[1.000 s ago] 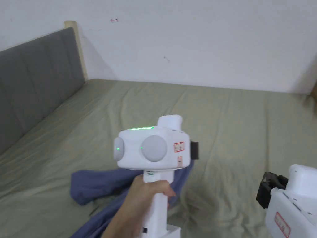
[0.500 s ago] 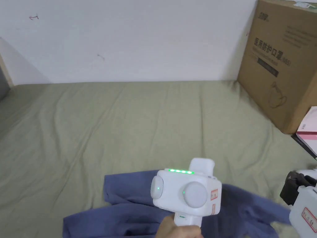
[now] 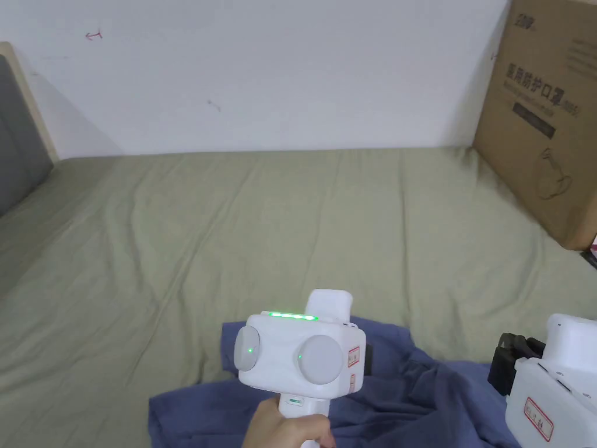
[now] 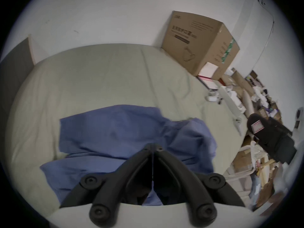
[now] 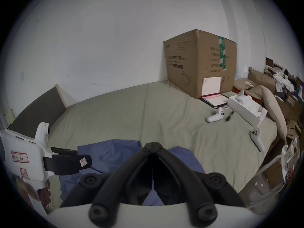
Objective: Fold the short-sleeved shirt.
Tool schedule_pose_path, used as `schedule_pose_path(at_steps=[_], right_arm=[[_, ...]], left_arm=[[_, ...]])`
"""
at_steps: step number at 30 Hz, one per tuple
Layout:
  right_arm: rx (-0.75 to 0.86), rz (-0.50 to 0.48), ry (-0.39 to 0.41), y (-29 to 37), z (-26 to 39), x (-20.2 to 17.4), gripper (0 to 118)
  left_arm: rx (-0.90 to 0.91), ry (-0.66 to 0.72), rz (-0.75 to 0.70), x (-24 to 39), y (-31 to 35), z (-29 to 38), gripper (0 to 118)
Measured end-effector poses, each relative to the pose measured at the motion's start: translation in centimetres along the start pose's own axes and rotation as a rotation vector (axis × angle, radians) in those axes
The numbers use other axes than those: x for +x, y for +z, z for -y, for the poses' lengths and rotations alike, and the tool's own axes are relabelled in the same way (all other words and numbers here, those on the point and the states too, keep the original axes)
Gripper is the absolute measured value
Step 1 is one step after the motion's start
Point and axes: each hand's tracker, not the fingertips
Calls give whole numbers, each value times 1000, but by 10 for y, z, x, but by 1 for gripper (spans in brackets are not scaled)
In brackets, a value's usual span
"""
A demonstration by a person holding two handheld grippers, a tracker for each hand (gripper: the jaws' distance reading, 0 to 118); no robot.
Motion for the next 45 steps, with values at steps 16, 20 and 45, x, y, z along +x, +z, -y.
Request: schedule_pose_path(at_steps=[16, 20, 45], right_arm=[[-113, -100, 96, -36, 19, -48, 0], [-140, -102, 101, -44, 24, -50, 0], [-596, -310, 466, -306, -9, -159, 96]], left_arm=[[-142, 525, -390, -233, -18, 45, 100], [-255, 461, -418, -227, -50, 65, 81], [-56, 249, -352, -182, 25, 59, 3]])
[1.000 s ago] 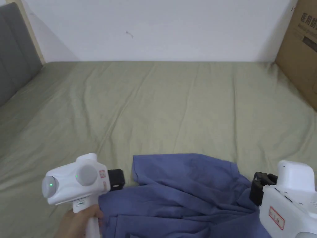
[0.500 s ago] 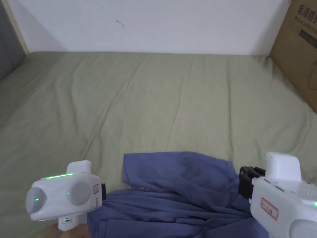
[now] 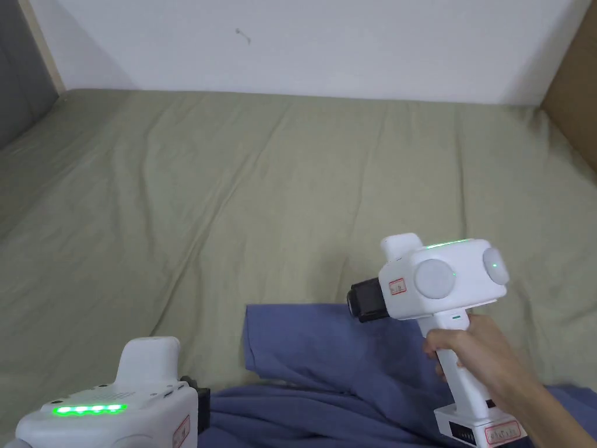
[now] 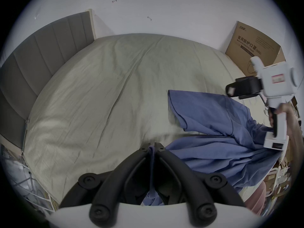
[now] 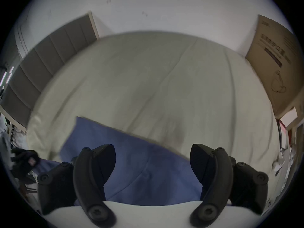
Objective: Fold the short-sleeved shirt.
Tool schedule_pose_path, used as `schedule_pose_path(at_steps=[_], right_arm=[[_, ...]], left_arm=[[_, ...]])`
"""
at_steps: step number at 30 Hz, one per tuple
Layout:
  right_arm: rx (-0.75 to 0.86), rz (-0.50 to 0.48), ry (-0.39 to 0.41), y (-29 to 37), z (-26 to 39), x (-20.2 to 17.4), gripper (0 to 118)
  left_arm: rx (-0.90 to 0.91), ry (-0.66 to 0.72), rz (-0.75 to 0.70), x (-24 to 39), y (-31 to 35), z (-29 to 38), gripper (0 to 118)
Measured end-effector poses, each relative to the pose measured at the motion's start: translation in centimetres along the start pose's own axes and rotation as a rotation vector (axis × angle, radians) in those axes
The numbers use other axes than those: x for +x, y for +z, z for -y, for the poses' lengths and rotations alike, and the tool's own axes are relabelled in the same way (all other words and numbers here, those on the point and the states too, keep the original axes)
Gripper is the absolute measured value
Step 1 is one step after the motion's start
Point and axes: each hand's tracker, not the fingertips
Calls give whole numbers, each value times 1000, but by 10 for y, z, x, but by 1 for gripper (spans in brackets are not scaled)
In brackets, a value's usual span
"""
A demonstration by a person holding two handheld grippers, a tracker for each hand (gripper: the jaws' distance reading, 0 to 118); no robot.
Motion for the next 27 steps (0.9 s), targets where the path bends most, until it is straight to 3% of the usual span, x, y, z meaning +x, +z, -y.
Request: schedule_pose_path(at_steps=[2, 4, 6, 7, 9, 10, 11, 12, 18, 19, 21, 23, 26, 27], right_arm=[[-55, -11, -25, -23, -2, 6, 95], [-70, -13, -40, -36, -1, 12, 79], [-43, -16, -29, -25, 2, 14, 73], [-38, -7, -16, -22, 4, 12, 54], [-3, 30, 52, -12, 6, 9, 3], [5, 112, 67, -20, 0, 16, 3], [-90, 7, -3, -15, 8, 8, 3], [-104, -26, -29, -15, 7, 11, 3], [91, 27, -73, 44, -17, 39, 3], [149, 57, -63, 70, -16, 29, 3], [226, 59, -99, 108, -23, 43, 3], [211, 40, -157, 150, -25, 56, 3], [303, 99, -191, 212, -37, 89, 3], [354, 139, -196, 247, -20, 82, 3]], left_arm=[[-11, 71, 20, -6, -7, -2, 3], [-19, 81, 27, -9, -7, -4, 3], [-8, 62, 29, -8, -6, -4, 3], [-2, 47, 23, -7, -6, -5, 3], [-4, 27, 8, -4, -6, -7, 3], [-4, 30, 7, -2, -6, -8, 3], [-6, 34, 2, -1, -6, -9, 3], [-12, 38, -4, 0, -4, -10, 3], [11, 10, -30, 2, 15, -19, 3], [25, -6, -40, 4, 20, -22, 3], [60, -53, -81, 9, 35, -33, 3], [118, -69, -84, 10, 53, -44, 3], [201, -82, -131, 14, 82, -68, 3], [227, -90, -147, 15, 92, -78, 3]])
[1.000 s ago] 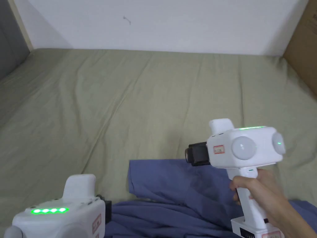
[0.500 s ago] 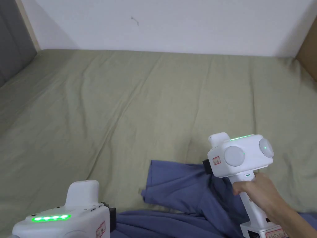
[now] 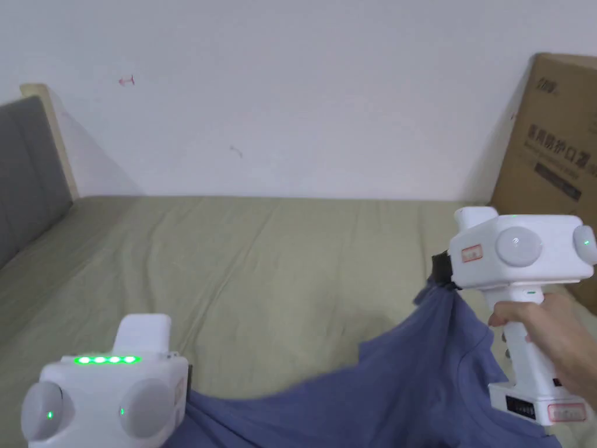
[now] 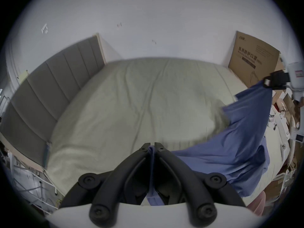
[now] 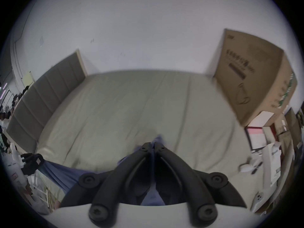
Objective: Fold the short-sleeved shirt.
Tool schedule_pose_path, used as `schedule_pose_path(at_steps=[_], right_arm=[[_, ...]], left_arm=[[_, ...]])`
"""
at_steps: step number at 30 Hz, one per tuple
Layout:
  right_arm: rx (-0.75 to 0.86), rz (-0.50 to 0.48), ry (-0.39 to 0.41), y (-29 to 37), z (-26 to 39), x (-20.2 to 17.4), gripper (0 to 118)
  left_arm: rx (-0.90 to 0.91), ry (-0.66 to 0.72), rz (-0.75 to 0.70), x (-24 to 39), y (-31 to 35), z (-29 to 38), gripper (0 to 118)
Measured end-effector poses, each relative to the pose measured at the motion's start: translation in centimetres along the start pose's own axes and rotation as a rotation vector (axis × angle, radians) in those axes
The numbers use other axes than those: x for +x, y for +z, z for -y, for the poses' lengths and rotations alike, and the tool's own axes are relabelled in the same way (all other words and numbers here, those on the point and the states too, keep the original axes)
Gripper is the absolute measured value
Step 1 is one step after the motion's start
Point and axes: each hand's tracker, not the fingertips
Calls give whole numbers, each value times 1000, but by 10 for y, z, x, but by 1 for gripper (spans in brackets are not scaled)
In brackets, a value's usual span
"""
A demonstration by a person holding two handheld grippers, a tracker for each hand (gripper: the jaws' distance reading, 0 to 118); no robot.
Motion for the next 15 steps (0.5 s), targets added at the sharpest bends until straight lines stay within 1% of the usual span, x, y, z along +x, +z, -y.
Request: schedule_pose_path(at_steps=[2, 4, 5, 6, 8, 9, 11, 12, 13, 15], right_arm=[[67, 49, -29, 38, -16, 22, 3], [148, 71, -83, 83, -22, 42, 3], [172, 79, -112, 102, -27, 53, 3], [192, 88, -125, 120, -30, 64, 3], [239, 111, -155, 152, -31, 84, 3], [260, 110, -184, 168, -30, 93, 3], [294, 73, -234, 192, -29, 108, 3], [305, 66, -243, 202, -26, 114, 3], [312, 71, -251, 210, -24, 119, 3], [321, 113, -301, 219, -21, 129, 3]], left_arm=[[45, -31, -17, -3, 16, -22, 3], [91, -30, -60, -9, 36, -43, 3], [117, -13, -43, -11, 49, -53, 3], [141, -3, -53, -13, 63, -63, 3], [212, -28, -54, -14, 87, -81, 3], [234, -35, -64, -14, 97, -89, 3], [268, -38, -57, -14, 111, -104, 3], [283, -32, -41, -14, 116, -112, 3], [275, -25, -17, -15, 120, -118, 3], [290, -9, -1, -15, 130, -127, 3]])
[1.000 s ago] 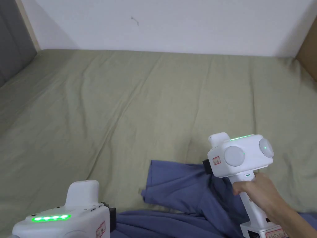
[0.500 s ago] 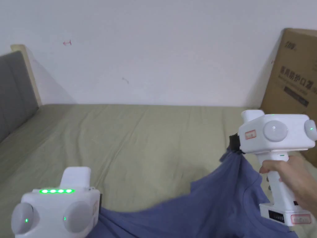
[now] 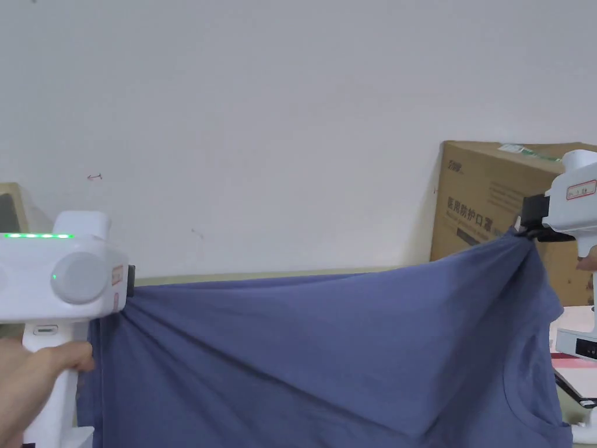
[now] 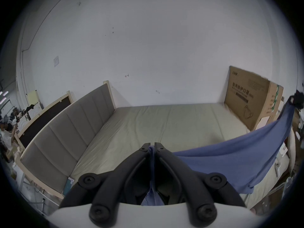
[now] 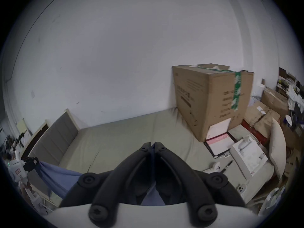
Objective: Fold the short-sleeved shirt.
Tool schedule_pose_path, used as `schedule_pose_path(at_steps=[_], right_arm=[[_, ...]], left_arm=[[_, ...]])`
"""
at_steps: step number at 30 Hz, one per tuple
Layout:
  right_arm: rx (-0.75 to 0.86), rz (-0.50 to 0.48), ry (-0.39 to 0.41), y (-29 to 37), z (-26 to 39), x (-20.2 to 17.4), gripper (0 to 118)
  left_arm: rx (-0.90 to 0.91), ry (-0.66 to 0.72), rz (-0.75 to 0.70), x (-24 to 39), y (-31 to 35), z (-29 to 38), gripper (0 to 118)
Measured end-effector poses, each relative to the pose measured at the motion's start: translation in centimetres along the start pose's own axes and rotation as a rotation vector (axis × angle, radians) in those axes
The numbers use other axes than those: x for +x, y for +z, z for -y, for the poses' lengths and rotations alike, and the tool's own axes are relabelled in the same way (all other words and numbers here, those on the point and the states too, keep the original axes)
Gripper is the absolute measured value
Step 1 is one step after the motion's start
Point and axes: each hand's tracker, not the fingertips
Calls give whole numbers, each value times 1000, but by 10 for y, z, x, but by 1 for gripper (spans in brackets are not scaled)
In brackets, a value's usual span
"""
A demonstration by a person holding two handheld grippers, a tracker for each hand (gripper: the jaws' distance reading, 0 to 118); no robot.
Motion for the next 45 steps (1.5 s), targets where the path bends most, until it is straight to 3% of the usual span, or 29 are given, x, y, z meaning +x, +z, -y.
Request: schedule_pose_path(at_steps=[5, 8, 10, 13, 16, 18, 23, 26, 29, 31, 34, 38, 45], right_arm=[[1, -61, -148, -2, -7, 16, 3], [14, -10, -86, -18, -21, -1, 3], [13, 13, -103, -33, -33, -13, 3], [29, 6, -126, -53, -60, -31, 3], [78, 8, -77, -70, -99, -57, 3], [128, -38, -108, -78, -124, -72, 3], [198, -38, -27, -97, -182, -112, 3], [223, -99, -82, -102, -212, -123, 3], [256, -84, -90, -106, -229, -136, 3], [281, -55, -37, -108, -227, -146, 3], [260, -76, -41, -122, -218, -146, 3], [189, -55, -10, -167, -184, -138, 3], [-141, 18, 0, -309, -44, -99, 3]], left_arm=[[18, -8, 5, 8, -6, -26, 3], [14, -12, -5, 13, -23, -43, 3], [7, 13, -11, 13, -36, -58, 3], [2, 51, -20, 9, -60, -85, 3], [31, 62, -41, 2, -81, -122, 3], [56, 65, -81, -1, -92, -145, 3], [101, 125, -115, -22, -121, -211, 3], [174, 200, -132, -35, -126, -248, 3], [229, 190, -110, -43, -122, -275, 3], [284, 194, -126, -41, -124, -285, 3], [302, 70, -187, -43, -119, -278, 3], [289, 97, -156, -40, -154, -271, 3], [-31, 23, -166, -6, -329, -118, 3]])
